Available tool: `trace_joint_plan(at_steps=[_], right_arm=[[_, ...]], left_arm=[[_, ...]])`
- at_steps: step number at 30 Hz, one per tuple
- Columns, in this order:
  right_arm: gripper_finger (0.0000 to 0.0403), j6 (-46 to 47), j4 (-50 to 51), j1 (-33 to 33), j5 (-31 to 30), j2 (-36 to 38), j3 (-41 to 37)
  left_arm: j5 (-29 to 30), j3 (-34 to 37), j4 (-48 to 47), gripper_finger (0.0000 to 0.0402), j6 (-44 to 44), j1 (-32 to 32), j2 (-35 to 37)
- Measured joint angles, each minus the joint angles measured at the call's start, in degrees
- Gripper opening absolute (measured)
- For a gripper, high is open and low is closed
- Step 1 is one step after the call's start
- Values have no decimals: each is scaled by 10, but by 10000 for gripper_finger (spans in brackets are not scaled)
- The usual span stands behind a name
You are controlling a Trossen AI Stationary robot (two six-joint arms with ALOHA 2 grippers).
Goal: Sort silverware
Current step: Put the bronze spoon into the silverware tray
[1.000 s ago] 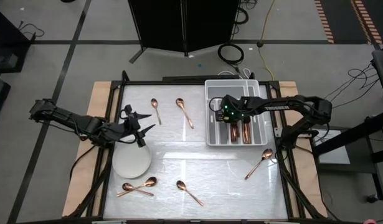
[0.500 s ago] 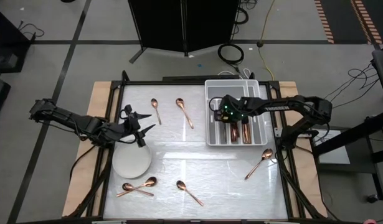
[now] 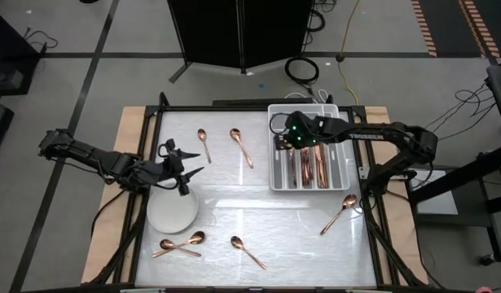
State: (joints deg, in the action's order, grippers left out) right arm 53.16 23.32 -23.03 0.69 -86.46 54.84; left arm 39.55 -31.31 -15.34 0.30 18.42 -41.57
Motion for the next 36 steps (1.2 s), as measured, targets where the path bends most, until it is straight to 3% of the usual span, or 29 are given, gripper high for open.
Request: trace_joint_plan(at_steps=[6,20,30,36], right_arm=[[70,-42,-47,62,-92,-15,74],[71,-166,-73,96,-91,-279,285],[99,-256,-5,96,-128,-387,427],[128,-273,28,96,-128,-411,454]], left_arm=[[-16,0,5,212,0,0,-17],[-22,0,45,212,22,0,-47],[-22,0,42,212,31,0,-48],[-23,0,43,212,31,0,-48]])
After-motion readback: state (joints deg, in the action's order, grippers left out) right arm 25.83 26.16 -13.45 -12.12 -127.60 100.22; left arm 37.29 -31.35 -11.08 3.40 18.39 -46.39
